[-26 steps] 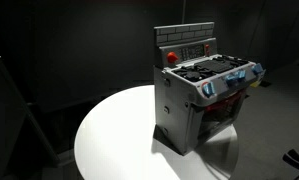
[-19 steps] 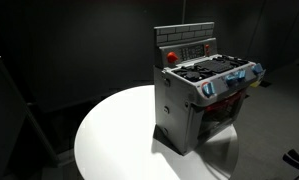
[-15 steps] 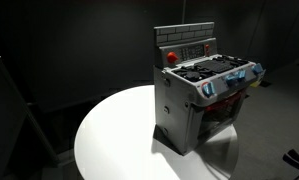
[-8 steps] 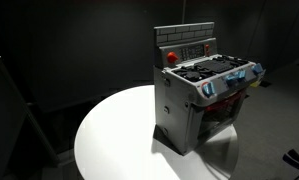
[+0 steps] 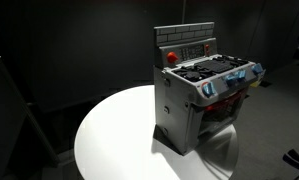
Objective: Push the top right orange button on the cooker
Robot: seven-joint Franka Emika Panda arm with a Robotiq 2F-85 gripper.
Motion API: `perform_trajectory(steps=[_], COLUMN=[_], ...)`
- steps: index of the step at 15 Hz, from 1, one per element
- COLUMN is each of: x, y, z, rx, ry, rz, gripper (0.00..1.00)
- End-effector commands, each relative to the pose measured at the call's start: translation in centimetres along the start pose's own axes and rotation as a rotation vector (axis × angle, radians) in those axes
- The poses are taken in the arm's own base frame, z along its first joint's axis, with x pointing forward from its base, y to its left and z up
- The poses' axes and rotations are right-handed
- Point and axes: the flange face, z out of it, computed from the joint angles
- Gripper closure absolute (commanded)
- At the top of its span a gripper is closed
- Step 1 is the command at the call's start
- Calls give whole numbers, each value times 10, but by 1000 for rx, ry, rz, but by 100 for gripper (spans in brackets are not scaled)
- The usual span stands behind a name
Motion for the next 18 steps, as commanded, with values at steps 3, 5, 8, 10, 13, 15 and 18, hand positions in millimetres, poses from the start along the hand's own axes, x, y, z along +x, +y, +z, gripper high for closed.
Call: perform_trajectory(steps=[3, 5, 8, 10, 13, 15, 18], x=[41, 56, 78, 95, 120, 136, 158], y=[11, 15, 22, 28, 35, 40, 45], z=[-10, -13, -17, -19, -17, -13, -6], rx=[-23, -33, -43, -51, -67, -78, -94], ry=[67, 96, 133, 164, 213, 237, 269], rz=[29, 40, 69, 95, 143, 175, 217], gripper=[0, 0, 0, 0, 0, 0, 0])
